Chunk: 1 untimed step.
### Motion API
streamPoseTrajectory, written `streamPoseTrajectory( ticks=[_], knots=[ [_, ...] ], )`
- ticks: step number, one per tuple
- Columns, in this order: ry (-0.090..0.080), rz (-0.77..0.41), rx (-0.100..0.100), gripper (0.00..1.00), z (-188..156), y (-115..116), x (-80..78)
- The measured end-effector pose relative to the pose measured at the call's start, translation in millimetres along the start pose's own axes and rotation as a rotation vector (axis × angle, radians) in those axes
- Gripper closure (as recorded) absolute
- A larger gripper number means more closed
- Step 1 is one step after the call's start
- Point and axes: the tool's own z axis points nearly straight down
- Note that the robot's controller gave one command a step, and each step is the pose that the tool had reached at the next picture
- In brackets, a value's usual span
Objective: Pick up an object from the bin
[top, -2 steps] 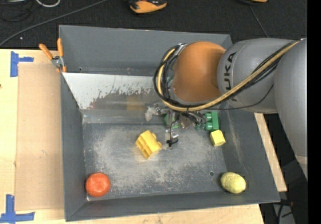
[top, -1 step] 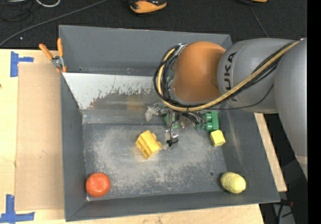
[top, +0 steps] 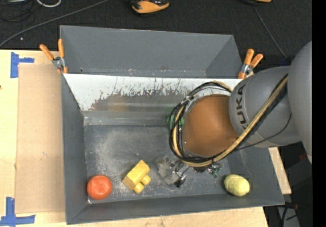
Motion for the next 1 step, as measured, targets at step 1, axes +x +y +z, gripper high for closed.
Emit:
streamPoseTrajectory(
  ticks=[1],
  knots=[
    [0.000,-0.002,0.000,1.00,0.0,0.1,-0.1]
  ],
)
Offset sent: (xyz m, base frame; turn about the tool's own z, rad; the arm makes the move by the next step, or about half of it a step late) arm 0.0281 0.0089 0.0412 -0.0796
